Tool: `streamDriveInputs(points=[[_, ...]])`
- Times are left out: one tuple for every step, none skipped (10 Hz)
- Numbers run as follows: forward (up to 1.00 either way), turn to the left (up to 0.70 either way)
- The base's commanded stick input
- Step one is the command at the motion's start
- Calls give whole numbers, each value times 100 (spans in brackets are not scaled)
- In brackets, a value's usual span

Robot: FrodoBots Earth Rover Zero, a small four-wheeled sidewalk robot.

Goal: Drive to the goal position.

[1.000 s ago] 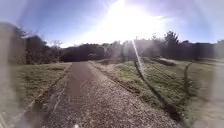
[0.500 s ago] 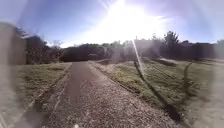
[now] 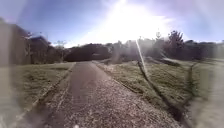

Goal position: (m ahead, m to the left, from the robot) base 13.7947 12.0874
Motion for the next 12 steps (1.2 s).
streamDriveInputs(points=[[0,70],[0,70],[0,70],[0,70],[0,70],[0,70],[0,0],[0,0],[0,0],[0,0],[0,0],[0,0]])
